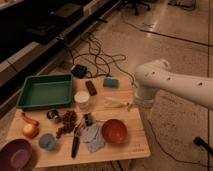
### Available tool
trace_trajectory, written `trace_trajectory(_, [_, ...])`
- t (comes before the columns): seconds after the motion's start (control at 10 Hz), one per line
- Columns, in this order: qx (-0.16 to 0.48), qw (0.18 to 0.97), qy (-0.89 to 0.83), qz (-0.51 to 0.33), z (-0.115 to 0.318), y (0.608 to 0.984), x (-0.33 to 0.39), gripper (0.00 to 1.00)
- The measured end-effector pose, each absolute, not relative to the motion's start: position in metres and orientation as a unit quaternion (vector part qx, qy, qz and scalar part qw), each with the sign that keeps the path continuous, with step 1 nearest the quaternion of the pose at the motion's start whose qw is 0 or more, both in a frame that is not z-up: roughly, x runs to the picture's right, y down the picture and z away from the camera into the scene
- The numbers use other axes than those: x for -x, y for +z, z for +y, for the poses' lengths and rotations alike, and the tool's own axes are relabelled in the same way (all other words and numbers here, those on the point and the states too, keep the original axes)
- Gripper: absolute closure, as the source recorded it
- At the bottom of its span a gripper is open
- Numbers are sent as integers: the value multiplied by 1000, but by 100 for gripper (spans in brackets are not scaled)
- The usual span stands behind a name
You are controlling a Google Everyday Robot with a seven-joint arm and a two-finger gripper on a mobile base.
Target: Place sponge in red bowl
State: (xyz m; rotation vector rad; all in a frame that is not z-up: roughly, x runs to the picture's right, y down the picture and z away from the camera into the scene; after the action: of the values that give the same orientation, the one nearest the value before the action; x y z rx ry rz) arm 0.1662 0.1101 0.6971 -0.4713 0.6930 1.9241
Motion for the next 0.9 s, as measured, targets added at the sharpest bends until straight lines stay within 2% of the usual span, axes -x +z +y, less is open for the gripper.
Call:
trace_trajectory(0.3, [203, 555, 763, 263, 90, 700, -162, 35])
trace_trajectory(0.5, [256, 650, 686, 204, 76, 699, -152, 35])
trace_trajectory(0.9, [353, 745, 562, 70, 56, 689, -145, 35])
